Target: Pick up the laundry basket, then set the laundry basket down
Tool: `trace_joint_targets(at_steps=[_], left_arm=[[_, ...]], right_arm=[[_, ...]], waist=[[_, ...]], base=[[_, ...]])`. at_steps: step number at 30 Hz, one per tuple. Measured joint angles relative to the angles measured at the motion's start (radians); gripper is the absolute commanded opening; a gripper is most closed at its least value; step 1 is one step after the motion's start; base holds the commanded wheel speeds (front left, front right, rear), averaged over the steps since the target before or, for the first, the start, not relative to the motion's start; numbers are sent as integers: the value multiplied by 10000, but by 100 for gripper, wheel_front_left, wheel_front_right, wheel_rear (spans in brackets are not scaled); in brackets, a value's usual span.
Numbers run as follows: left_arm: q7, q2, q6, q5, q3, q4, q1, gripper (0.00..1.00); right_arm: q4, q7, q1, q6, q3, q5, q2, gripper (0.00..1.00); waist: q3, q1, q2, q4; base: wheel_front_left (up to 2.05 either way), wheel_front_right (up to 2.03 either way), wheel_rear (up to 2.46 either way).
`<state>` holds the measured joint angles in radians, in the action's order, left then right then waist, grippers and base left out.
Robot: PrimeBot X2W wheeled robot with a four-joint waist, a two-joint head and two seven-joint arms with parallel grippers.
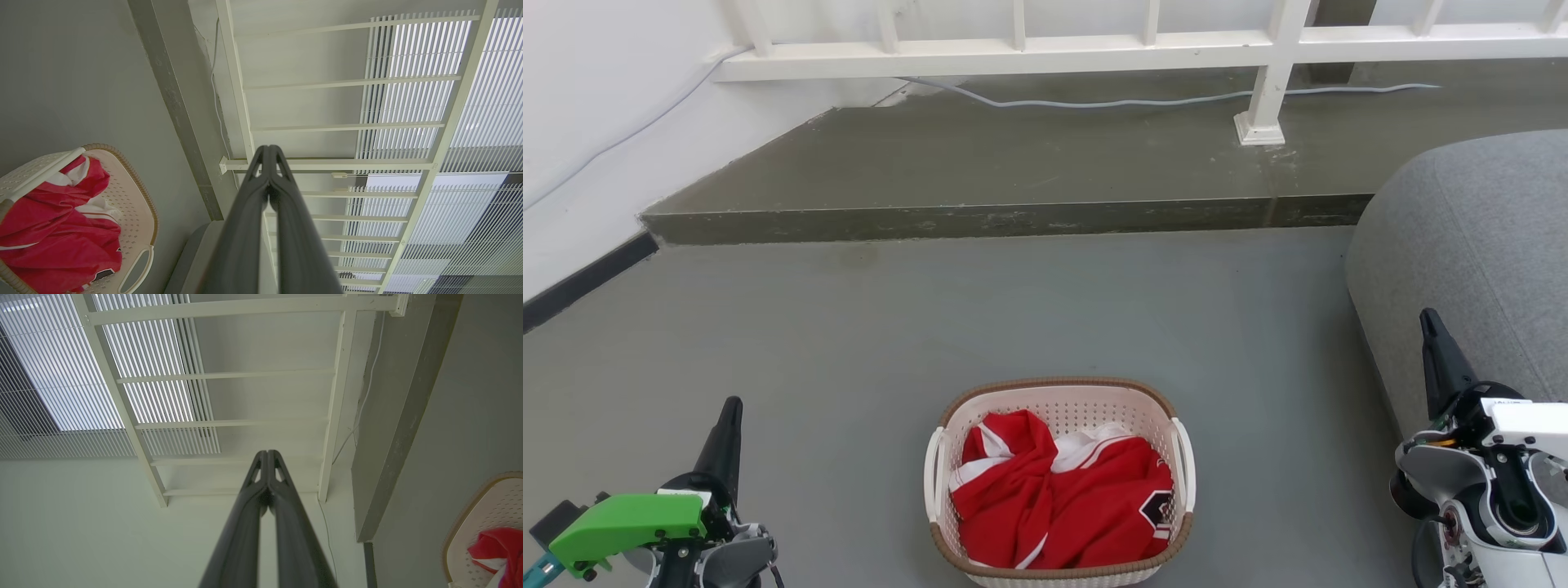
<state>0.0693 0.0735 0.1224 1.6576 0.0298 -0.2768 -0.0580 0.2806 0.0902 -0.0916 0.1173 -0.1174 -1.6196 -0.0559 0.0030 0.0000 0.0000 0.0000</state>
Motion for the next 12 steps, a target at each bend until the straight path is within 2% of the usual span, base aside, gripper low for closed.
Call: trace_joint_targets(at_steps=[12], left_arm=[[2,-15,0,-2,6,2,0,0]], right_arm=[[-2,0,1,0,-4,0,4,0]], waist=[[0,0,0,0]], base=[[0,0,0]])
